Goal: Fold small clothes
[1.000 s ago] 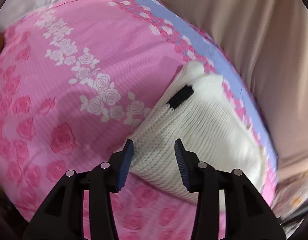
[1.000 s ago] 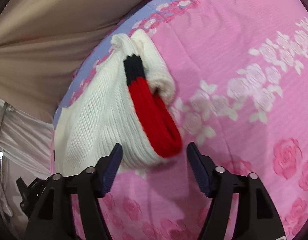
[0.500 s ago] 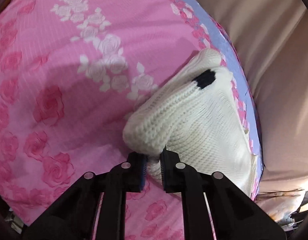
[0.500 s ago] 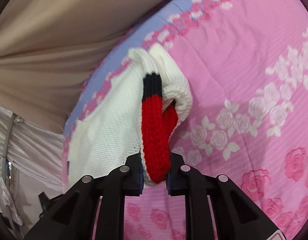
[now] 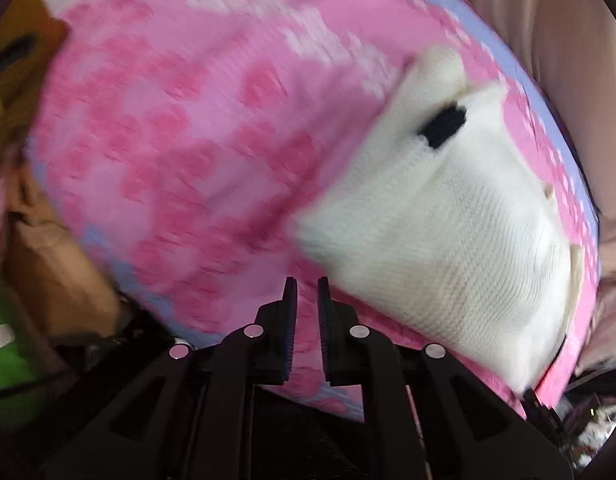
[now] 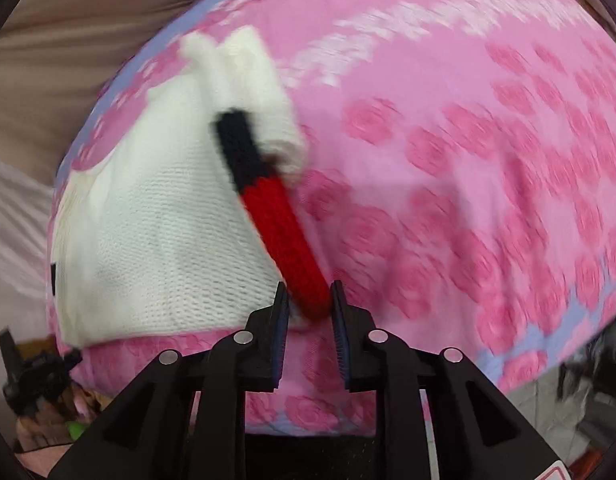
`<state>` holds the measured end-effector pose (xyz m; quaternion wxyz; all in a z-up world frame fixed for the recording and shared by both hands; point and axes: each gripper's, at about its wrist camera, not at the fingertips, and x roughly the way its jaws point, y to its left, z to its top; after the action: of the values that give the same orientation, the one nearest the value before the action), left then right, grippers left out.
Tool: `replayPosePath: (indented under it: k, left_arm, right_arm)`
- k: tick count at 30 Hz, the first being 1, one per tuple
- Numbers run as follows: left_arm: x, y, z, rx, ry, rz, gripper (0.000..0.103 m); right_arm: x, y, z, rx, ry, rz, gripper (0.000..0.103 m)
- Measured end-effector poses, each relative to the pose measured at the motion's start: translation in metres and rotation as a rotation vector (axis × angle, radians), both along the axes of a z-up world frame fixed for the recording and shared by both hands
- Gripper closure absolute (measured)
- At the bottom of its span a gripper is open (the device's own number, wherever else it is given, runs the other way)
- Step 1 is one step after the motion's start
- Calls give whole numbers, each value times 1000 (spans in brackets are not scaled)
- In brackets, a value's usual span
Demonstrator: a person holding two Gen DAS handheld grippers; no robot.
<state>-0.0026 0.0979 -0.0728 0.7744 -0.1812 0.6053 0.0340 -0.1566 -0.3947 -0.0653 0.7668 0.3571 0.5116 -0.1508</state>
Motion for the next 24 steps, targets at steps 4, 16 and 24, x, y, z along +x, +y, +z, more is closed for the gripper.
replayPosePath:
  k: [4, 16, 24]
  left_arm:
    - [13, -6, 68, 127, -260, -33, 94]
    - [126, -130, -2, 110, -169, -184, 90]
    - [129, -110, -16, 107, -174, -152, 90]
  right_arm:
    - [19, -3, 54, -160, -126, 38, 81]
    - [181, 112, 24, -248, -96, 577, 96]
    - [181, 45, 31, -344, -70, 397, 103]
